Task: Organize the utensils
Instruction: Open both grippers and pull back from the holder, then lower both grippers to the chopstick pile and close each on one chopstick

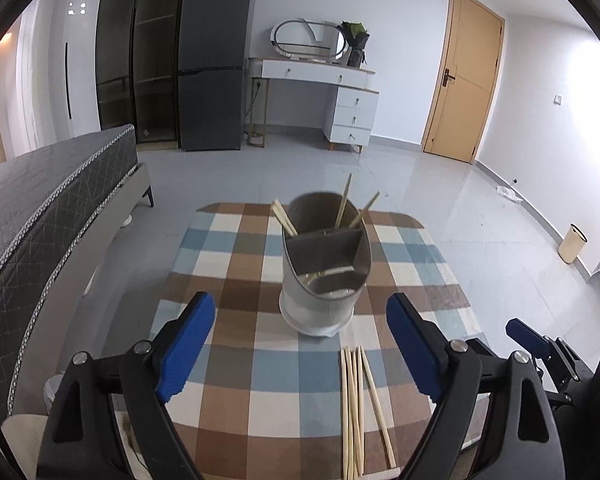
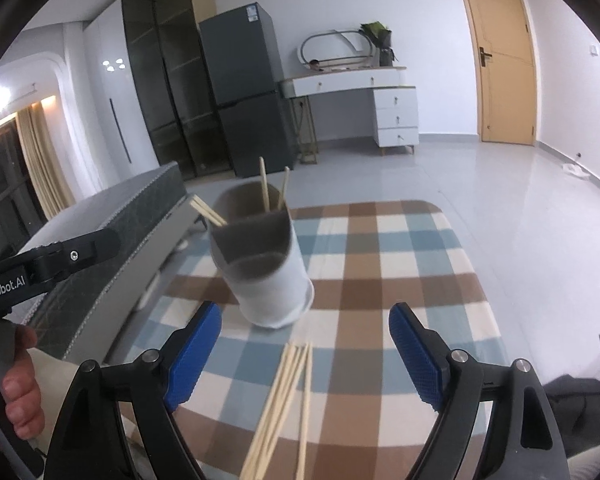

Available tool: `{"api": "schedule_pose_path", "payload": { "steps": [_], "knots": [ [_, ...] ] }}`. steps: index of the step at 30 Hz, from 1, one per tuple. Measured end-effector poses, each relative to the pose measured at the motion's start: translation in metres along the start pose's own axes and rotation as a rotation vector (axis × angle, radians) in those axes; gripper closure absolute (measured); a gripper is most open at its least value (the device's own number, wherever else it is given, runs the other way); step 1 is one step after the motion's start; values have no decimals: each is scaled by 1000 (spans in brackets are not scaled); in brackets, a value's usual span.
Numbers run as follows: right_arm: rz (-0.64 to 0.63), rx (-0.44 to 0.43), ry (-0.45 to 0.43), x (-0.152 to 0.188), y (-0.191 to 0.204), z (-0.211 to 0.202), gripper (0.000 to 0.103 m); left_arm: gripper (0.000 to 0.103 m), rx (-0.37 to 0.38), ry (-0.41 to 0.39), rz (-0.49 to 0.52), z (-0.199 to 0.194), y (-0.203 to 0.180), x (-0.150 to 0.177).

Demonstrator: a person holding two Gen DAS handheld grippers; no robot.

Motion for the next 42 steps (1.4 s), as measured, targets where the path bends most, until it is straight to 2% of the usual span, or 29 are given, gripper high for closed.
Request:
{"api": "schedule_pose_path", "payload": {
  "steps": [10, 16, 19, 22, 25, 29, 31, 33, 36, 39, 41, 42],
  "knots": [
    [60, 16, 70, 25, -17, 10, 16, 19, -24, 34, 16, 23, 0, 28],
    [21, 14, 100, 37, -12, 23, 16, 19, -37, 113, -28, 50, 12, 42],
    [28, -1, 164, 44, -11, 35, 16, 19, -40, 122, -34, 58, 14, 44],
    [91, -47, 245, 53, -12, 50, 16, 19, -39, 141, -34, 65, 16, 49],
    [137, -58, 307, 63, -14, 65, 16, 19, -96, 181, -5, 75, 22, 57],
    [98, -32, 371, 75, -11, 80, 16, 19, -141, 274, -44, 88, 36, 68],
    [62, -27, 401, 80, -6, 89, 17, 19, -137, 300, -78, 93, 40, 70],
    [29, -17, 429, 84, -3, 97, 19, 19, -142, 325, -113, 96, 45, 70],
    [-14, 6, 471, 90, -2, 112, 28, 19, -162, 336, -149, 100, 55, 67],
    [-9, 27, 495, 94, -7, 124, 41, 19, -175, 349, -197, 104, 66, 65],
    [-7, 7, 508, 94, -6, 132, 55, 19, -178, 364, -226, 107, 71, 66],
    [-11, -1, 512, 94, -4, 135, 57, 19, -178, 372, -240, 110, 73, 67]
  ]
}}
Point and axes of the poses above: each gripper's, at about its wrist camera, not at the fingertips, and z roughly the way its jaws point, y to its left, x to its underside, the point moved 8 cm from there along z, roughly the way its jaws point, and after that the axes turned 9 degrees about -z, right-handed, at the moved point
